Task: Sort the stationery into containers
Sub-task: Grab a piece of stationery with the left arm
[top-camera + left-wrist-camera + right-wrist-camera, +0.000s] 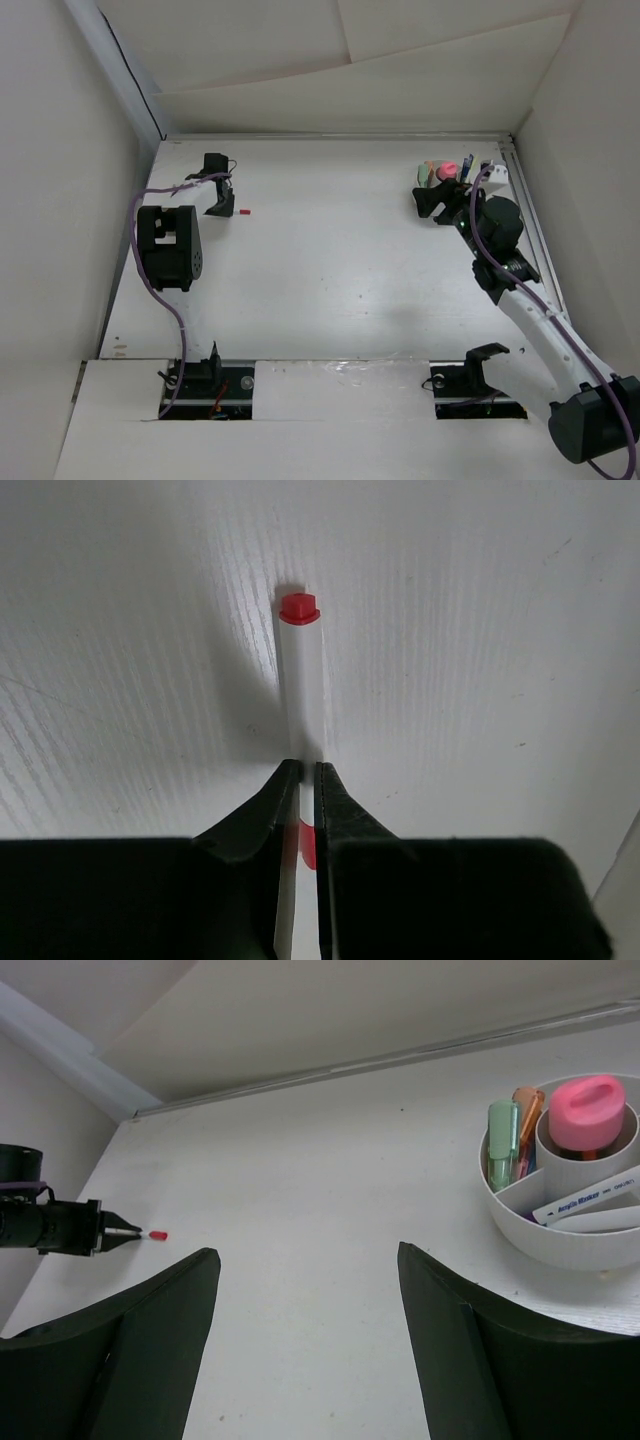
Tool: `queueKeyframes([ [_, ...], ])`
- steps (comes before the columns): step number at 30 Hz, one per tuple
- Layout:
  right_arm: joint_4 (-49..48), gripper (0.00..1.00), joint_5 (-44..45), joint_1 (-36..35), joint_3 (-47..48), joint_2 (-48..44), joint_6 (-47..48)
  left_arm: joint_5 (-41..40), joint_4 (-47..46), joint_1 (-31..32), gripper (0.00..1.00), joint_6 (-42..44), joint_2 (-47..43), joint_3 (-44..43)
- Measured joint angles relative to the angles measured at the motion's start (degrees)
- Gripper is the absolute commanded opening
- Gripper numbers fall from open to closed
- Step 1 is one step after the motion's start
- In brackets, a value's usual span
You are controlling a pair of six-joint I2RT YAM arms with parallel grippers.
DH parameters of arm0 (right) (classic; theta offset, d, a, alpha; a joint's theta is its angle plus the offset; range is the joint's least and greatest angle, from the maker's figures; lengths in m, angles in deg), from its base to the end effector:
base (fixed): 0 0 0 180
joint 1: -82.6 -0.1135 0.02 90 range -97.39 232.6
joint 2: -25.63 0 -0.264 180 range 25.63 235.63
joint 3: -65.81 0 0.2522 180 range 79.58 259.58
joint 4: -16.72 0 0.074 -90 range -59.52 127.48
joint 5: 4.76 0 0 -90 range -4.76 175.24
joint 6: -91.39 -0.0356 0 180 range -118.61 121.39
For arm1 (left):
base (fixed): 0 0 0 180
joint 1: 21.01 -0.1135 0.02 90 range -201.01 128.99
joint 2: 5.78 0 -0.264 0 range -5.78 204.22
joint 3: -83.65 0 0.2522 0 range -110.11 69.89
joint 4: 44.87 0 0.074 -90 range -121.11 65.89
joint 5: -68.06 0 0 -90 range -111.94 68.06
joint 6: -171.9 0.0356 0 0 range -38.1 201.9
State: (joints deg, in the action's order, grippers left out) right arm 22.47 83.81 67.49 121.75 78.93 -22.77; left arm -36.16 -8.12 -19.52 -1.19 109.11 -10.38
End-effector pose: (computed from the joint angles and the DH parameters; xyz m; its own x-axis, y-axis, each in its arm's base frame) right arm 0.2156 0.0591 0.3308 -0.1643 0.3795 -0.9105 -0.2383 0.8804 0.4099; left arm 0.4250 -0.0023 0.1715 0.0040 -0.9627 -0.2704 -0.8508 0.1388 -0.5068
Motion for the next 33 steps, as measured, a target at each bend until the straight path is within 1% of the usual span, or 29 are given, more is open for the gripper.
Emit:
queueKeyframes([
  [4, 0.13, 0.78, -0.74, 0.81, 0.00, 0.42, 0.00, -1.51, -0.02, 0.87, 0.00, 3.52, -0.44, -0.02],
  [8, 0.22, 0.78, -1.18, 1.22, 0.00, 0.94, 0.00, -3.61, -0.39, 3.08, 0.00, 8.24, -2.01, 1.20],
  [12, 0.20, 0.78, -2.03, 1.22, 0.00, 2.27, 0.00, -2.51, -4.37, 4.79, 0.00, 12.31, -8.39, 9.94],
  [17, 0.39, 0.78, -3.15, 1.20, 0.00, 4.72, 0.00, 0.37, -10.34, 4.76, 0.00, 15.78, -15.28, 20.72],
  [21, 0.42, 0.78, -3.50, 0.83, 0.07, 6.14, 0.22, 1.16, -12.96, 4.81, 0.00, 17.57, -18.12, 25.20],
  [24, 0.46, 0.78, -3.50, -0.48, 0.24, 7.15, 0.48, 0.66, -13.62, 4.85, 0.01, 18.29, -21.79, 26.80],
  [26, 0.52, 0.78, -3.52, -1.27, 0.44, 7.87, 0.63, 0.42, -14.10, 4.50, 0.09, 18.45, -24.46, 26.75],
  [29, 0.55, 0.78, -3.52, -2.05, 0.90, 8.98, 0.96, 0.68, -14.49, 2.84, 0.17, 18.29, -26.08, 25.07],
  [32, 0.61, 0.78, -3.54, -2.23, 0.96, 9.16, 1.31, 1.60, -14.45, 0.33, 0.28, 17.99, -23.10, 21.51],
  [33, 0.59, 0.78, -3.52, -2.23, 0.98, 9.16, 1.42, 1.99, -14.34, -0.33, 0.28, 17.86, -21.20, 19.93],
])
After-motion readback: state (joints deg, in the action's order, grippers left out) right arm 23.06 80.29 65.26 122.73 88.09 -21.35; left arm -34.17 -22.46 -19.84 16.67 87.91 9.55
